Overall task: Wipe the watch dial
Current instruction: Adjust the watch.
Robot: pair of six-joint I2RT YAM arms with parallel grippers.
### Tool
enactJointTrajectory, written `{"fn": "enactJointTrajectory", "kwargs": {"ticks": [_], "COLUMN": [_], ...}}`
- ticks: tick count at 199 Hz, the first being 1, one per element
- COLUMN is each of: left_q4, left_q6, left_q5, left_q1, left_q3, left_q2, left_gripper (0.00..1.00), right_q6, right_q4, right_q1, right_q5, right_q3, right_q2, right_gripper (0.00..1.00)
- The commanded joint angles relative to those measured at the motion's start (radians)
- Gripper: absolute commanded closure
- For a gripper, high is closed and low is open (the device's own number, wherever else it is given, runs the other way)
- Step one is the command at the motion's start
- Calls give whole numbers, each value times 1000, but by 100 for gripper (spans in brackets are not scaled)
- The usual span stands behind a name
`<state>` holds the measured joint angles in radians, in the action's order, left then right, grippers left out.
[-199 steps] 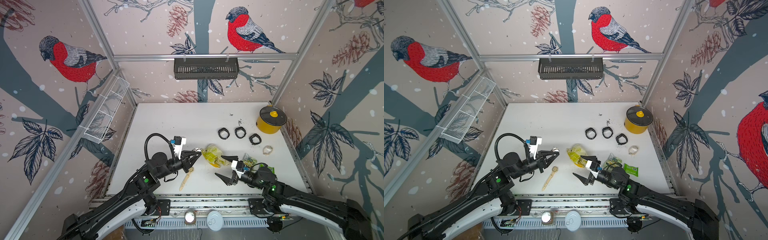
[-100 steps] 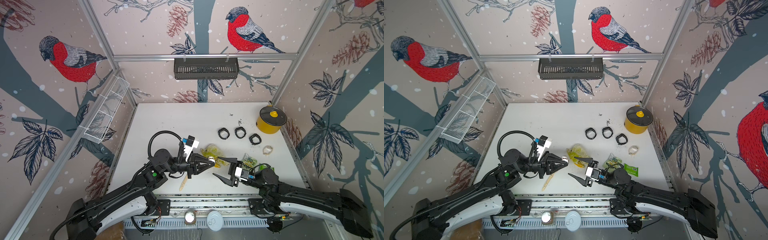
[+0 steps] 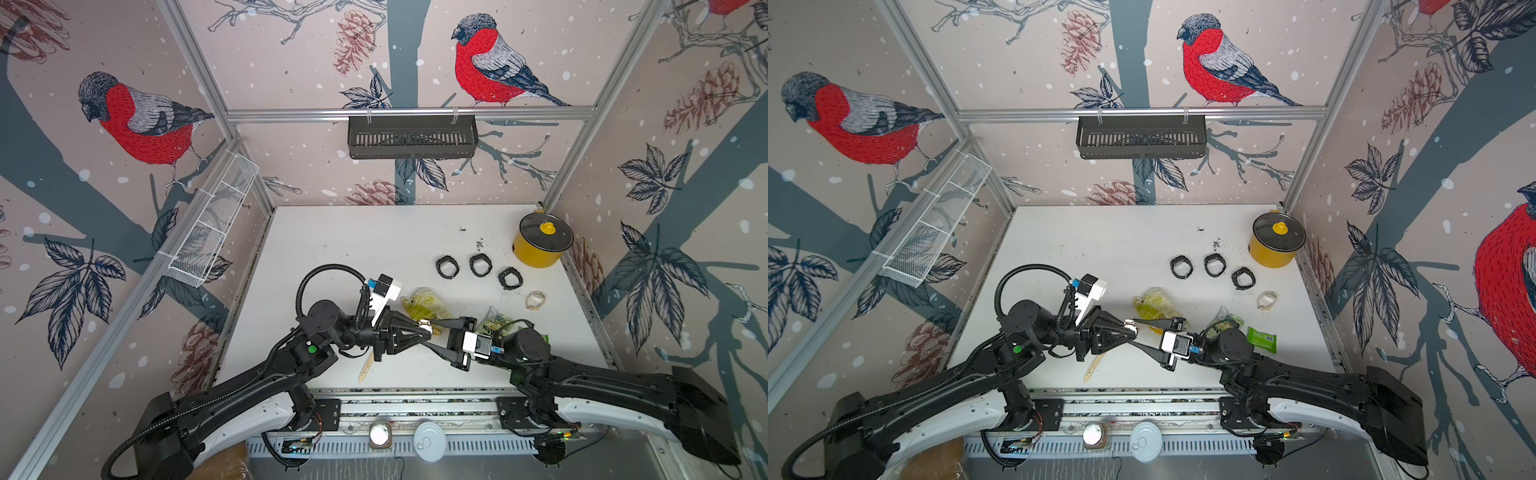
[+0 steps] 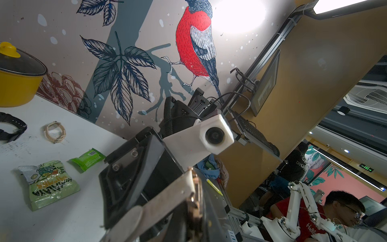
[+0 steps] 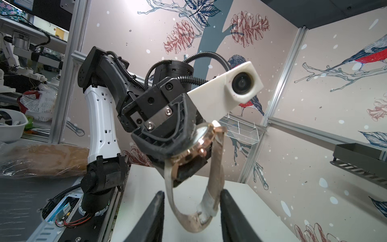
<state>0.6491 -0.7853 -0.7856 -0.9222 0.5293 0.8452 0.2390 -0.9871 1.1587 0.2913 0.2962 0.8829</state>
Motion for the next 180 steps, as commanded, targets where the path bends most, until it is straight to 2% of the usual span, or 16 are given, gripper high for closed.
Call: {"fn": "enactJointTrajectory", "kwargs": {"ticks": [1,14,17,25,45,77,82,95,99,139,180], "left_q4": [70,67,66,63,14,-51,-56,-76,-86,-170,-169], "left_q6": [-8,-5,-4,1,40,98,103,115,122,195,204], "left_q5": [-33,-33,-33,-31,-12,28,35,60,68,116,91], "left_q1": [-3,-4,-4,-4,-3,-3,-3,-3,-3,-3,-3], "left_q3": [-7,-9,-9,-11,-9,-8,-9,-12,-13,-17,-11], "left_q2": [-6,-6,-6,-8,-26,-72,-76,-92,-96,-101,-68], "left_gripper": [93,92,92,88,70,67,60,30,27,30,44], "right_q6": [8,17,19,14,-4,-10,-9,-7,-6,-9,3], "right_q4": [5,25,28,29,28,96,109,129,133,165,248], "right_q1": [5,3,3,3,-5,-13,-12,-11,-12,-10,-10], "right_q5": [57,78,81,88,119,162,165,165,164,169,180], "right_q3": [24,42,45,48,46,63,67,72,73,93,134], "right_q2": [16,23,25,22,3,-30,-31,-32,-32,-23,8], "right_gripper": [70,93,95,96,98,99,99,99,99,99,99]}}
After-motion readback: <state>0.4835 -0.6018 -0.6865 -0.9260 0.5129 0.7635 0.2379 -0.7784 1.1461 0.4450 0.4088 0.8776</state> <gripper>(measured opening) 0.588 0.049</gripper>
